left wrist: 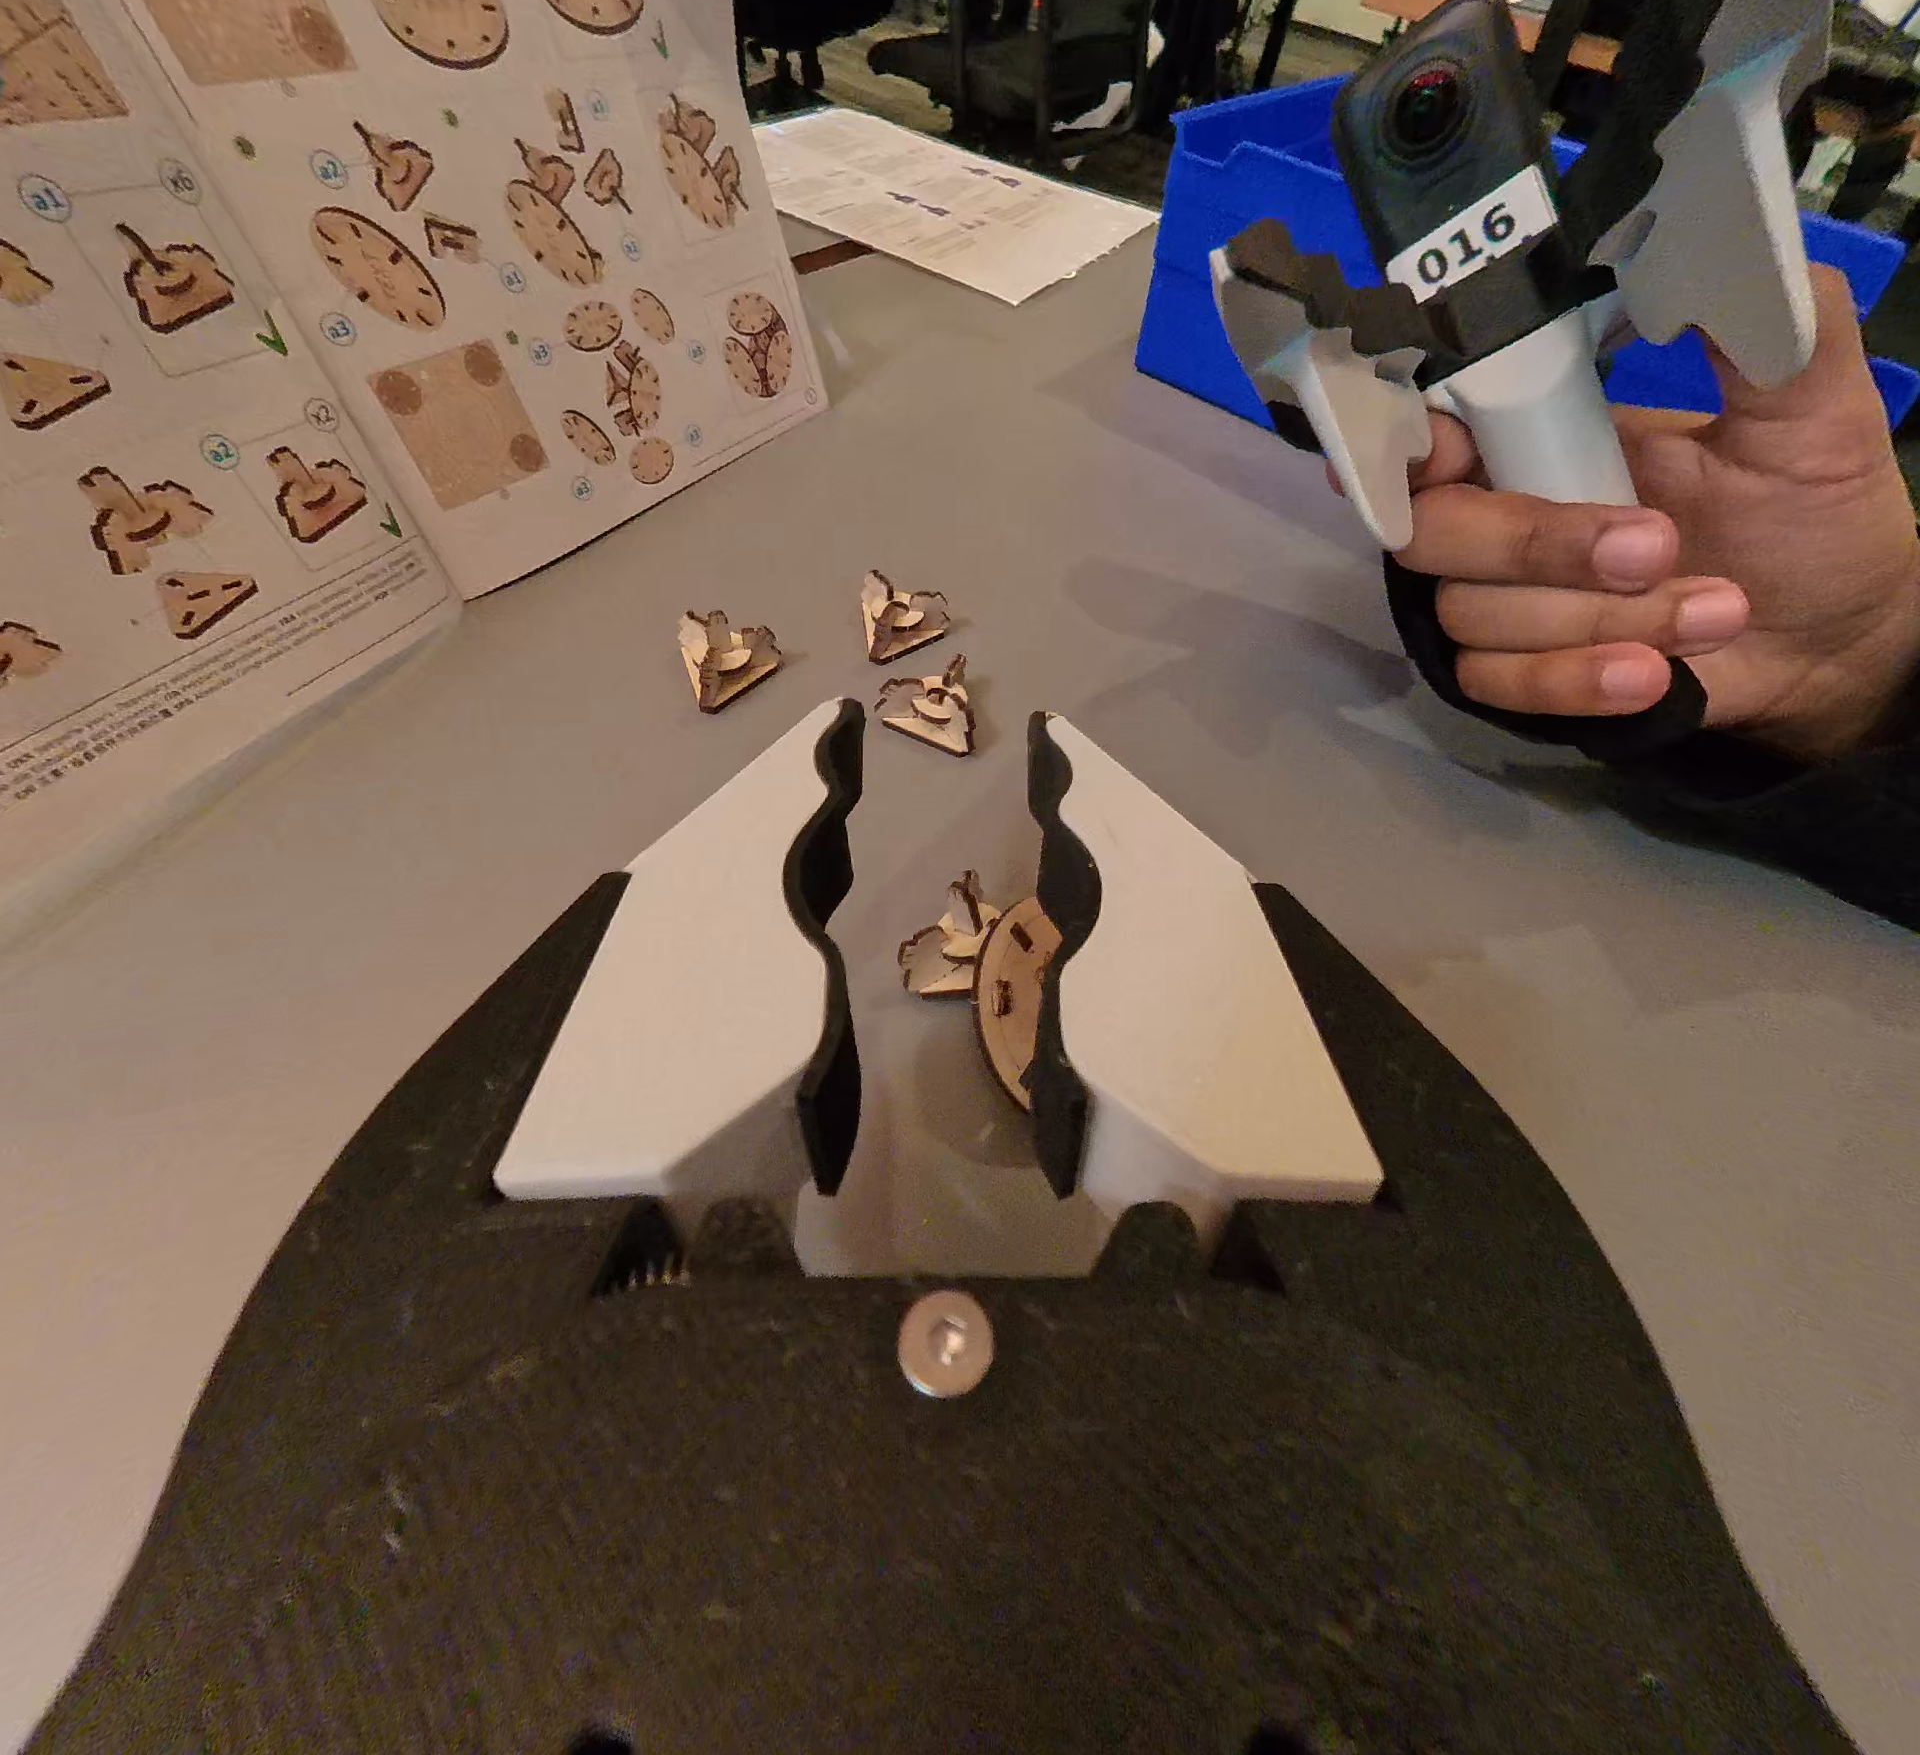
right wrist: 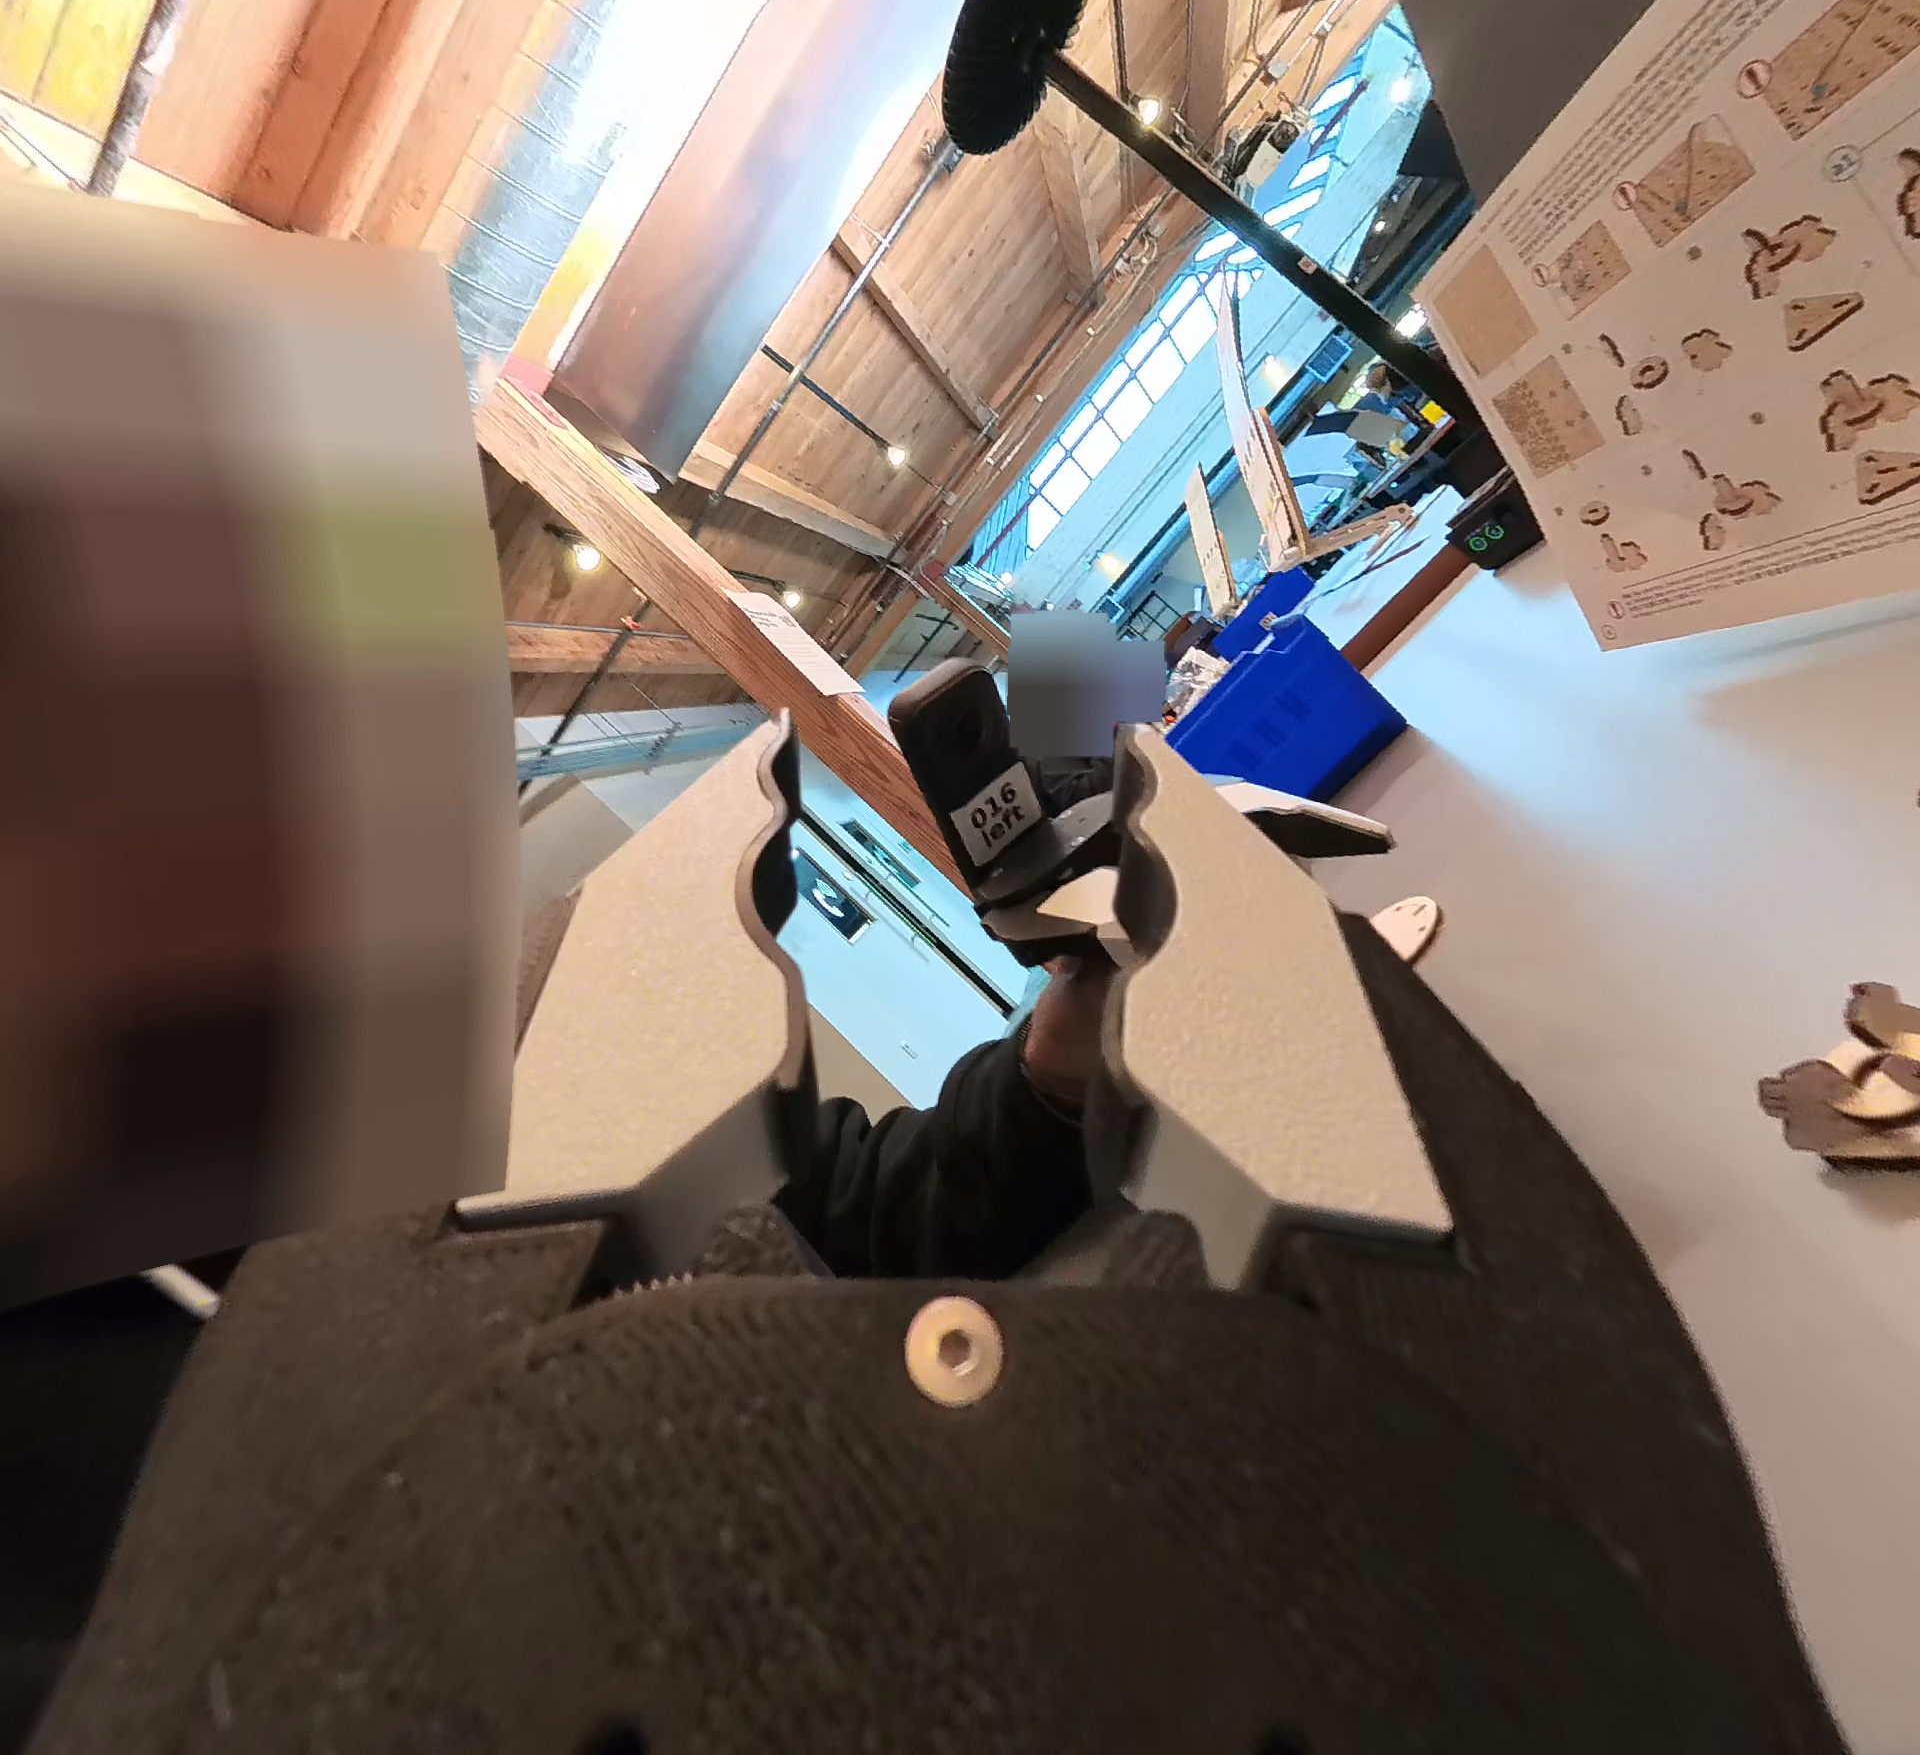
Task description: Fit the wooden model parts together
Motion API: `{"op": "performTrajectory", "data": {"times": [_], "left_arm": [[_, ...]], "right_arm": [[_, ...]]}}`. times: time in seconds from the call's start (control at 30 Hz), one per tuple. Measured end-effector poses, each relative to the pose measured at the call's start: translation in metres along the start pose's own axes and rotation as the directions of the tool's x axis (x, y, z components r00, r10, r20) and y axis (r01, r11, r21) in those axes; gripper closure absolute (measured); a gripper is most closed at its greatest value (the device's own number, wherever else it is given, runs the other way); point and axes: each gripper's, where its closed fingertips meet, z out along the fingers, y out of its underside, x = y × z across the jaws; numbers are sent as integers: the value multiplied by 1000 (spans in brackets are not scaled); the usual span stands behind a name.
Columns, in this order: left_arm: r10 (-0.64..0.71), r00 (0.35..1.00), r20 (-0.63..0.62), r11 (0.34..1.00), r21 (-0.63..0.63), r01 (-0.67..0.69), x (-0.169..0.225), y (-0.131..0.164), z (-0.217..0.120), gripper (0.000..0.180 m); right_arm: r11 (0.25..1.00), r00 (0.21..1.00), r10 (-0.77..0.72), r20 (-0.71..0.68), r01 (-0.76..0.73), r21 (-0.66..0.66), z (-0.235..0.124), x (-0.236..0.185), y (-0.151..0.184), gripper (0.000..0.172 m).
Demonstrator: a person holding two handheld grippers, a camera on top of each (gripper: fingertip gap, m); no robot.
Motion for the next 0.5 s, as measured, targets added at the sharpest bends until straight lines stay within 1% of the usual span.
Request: {"op": "performTrajectory", "data": {"times": [0.1, 0.27, 0.3, 0.37, 0.43, 0.5], "left_arm": [[18, 1000, -10, 1000, -1, -18, 2, -3, -2, 152], [112, 994, 8, 993, -28, -111, 1, -8, -13, 154], [118, 993, 4, 993, -25, -118, 0, -9, -15, 156], [122, 992, -24, 991, -47, -123, -1, -3, -15, 167], [132, 990, -58, 984, -115, -138, -2, 9, -15, 168], [150, 985, -88, 970, -180, -164, -3, 22, -17, 170]], "right_arm": [[999, 1000, -20, -19, 20, -26, 2, 3, 5, 112], [995, 994, -75, -83, 69, -72, 1, 15, 12, 115], [992, 989, -102, -103, 94, -87, 1, 18, 14, 116], [978, 974, -174, -144, 153, -142, 2, 23, 20, 119], [950, 947, -264, -182, 223, -221, 3, 29, 29, 123], [900, 905, -373, -206, 298, -319, 4, 36, 40, 130]]}}
